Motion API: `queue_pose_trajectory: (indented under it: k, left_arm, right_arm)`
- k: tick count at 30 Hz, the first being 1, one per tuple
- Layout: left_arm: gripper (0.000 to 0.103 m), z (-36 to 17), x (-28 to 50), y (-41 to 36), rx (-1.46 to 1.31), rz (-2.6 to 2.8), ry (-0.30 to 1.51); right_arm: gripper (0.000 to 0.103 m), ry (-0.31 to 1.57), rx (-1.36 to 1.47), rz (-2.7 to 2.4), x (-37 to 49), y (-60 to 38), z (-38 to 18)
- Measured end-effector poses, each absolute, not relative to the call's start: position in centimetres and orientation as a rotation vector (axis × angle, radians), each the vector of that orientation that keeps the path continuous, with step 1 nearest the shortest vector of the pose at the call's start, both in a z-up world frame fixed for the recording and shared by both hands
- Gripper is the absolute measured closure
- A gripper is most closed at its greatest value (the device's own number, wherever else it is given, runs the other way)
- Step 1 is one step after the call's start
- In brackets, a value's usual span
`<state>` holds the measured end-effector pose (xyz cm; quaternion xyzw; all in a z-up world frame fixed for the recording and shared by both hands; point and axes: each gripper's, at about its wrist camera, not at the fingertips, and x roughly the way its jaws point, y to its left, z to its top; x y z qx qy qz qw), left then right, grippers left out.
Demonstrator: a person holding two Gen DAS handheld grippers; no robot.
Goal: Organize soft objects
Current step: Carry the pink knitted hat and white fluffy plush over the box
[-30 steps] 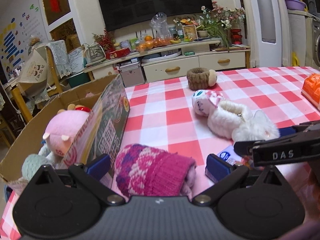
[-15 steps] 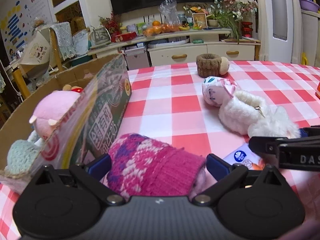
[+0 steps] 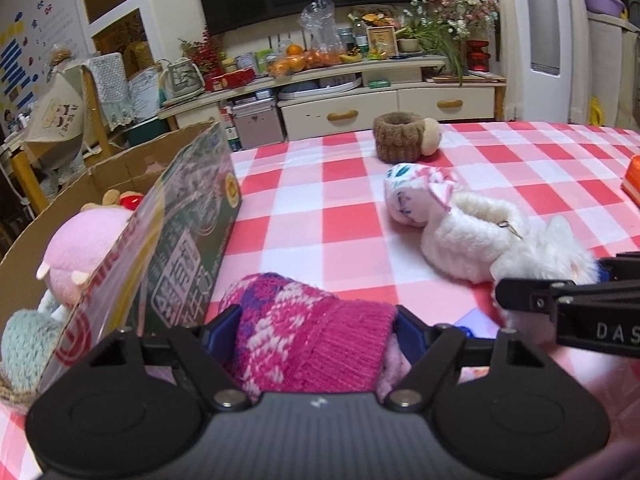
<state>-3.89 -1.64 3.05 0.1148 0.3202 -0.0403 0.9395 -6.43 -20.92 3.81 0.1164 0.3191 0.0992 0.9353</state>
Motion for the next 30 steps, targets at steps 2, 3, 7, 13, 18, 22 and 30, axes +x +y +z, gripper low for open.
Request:
queue_pose_trajectory:
  k: [2, 3, 7, 13, 18, 22, 30]
  left_arm:
    - [0.029, 3.3, -3.9, -1.7, 0.219, -0.101, 0.659]
    - [0.03, 3.5, -3.9, -1.7, 0.211, -0.112, 0.661]
    - [0.034, 4.4, -4.1, -1.9, 0.192, -0.144, 0.651]
    - [0.034, 6.1, -4.3, -1.5, 0.161, -0.172, 0.607]
    - [0.034, 7.9, -4.2, -0.8, 0.131, -0.174, 0.562]
    - [0.034, 9.2, -4.2, 0.1, 0.104, -0.163, 0.52]
    - [0.034, 11.7, -3.9, 2.8, 0.05, -0.117, 0.449]
  right_arm:
    - [0.047, 0.639, 0.247, 0.195, -6.5, -21.2, 4.1]
    - [0.047, 0.63, 0.252, 0.19, -6.6, -21.4, 4.3]
    - [0.047, 0.591, 0.285, 0.176, -6.9, -22.2, 5.2]
    - [0.047, 0.538, 0.308, 0.168, -7.8, -22.8, 6.8]
    - [0.047, 0.486, 0.306, 0.164, -8.3, -22.8, 8.2]
    - [0.047, 0.453, 0.298, 0.166, -8.5, -22.4, 9.3]
    - [0.047, 0.435, 0.243, 0.178, -8.3, -20.1, 10.0]
